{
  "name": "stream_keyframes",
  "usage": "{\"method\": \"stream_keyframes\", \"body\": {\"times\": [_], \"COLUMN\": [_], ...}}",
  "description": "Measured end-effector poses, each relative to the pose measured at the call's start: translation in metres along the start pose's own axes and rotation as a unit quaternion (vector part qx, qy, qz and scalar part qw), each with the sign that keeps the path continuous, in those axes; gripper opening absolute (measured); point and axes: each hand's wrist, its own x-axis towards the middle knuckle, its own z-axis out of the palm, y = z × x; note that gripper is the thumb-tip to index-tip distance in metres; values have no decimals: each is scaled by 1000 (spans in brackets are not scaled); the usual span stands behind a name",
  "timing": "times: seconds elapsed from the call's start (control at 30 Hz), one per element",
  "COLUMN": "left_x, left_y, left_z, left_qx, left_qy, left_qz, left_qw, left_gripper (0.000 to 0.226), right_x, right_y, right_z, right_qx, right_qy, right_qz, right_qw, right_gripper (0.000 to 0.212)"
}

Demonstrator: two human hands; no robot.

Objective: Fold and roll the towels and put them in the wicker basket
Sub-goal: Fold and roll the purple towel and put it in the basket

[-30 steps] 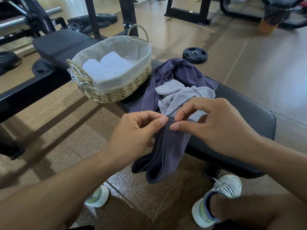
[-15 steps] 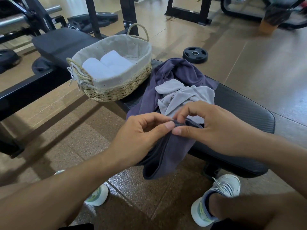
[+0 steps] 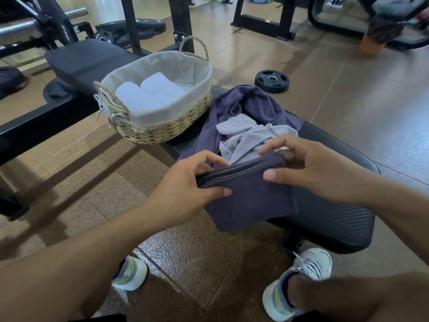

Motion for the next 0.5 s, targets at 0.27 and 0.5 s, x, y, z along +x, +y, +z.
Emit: {"method": "stream_keyframes", "body": {"times": [0.27,0.5], "left_x": [6,20], "left_y": [9,3], "left_z": [-10,-21], "left_qx": [-65,-75], "left_qy": [-31,-75], "left_qz": [-17,-12], "left_qw": [997,994], "left_gripper": [34,29], "right_x": [1,-1], "right_y": [12,9], "right_z": [-11,-12], "right_qx": [-59,-151], "right_qy": [15,16], "right_qz": [25,30], "right_qw": [998,988], "right_gripper": [30,23]}}
